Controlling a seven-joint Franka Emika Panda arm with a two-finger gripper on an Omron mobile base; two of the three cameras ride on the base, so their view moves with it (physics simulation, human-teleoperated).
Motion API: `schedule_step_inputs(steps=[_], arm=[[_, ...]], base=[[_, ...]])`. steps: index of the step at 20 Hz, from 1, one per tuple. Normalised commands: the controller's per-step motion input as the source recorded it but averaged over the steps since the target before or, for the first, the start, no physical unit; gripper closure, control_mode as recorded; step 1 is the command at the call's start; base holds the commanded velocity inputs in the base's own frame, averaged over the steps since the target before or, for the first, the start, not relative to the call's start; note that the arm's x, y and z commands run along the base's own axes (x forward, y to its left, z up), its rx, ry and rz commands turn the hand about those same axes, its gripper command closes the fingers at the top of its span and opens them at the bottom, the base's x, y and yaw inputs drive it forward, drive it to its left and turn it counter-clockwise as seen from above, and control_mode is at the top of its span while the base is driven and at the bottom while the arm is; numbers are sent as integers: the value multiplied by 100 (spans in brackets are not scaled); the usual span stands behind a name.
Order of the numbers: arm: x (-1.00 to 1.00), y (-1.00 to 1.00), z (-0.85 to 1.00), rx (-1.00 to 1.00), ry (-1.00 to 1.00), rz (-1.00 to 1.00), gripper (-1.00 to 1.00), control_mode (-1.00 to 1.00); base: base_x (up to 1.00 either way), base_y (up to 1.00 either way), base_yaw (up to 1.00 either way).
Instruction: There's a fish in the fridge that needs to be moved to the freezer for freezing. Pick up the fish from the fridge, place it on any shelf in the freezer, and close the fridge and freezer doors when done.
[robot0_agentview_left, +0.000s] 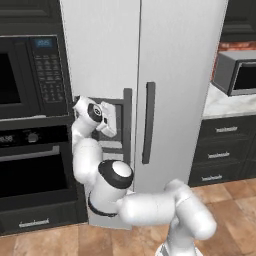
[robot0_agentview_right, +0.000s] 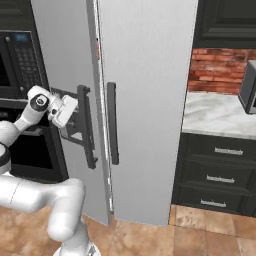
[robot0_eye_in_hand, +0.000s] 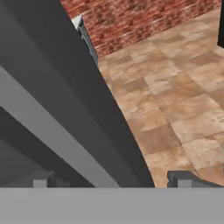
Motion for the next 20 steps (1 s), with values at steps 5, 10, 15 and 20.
schedule_step_inputs(steps=[5, 10, 15, 20], arm=[[100, -100, 0, 21, -4, 0, -100, -100], [100, -100, 0, 23, -5, 0, -100, -100], [39, -85, 15, 19, -3, 1, -100, -100], [-32, -59, 20, 9, -30, 3, -100, -100]], base=[[0, 0, 0], [0, 0, 0], [0, 0, 0], [0, 0, 0]])
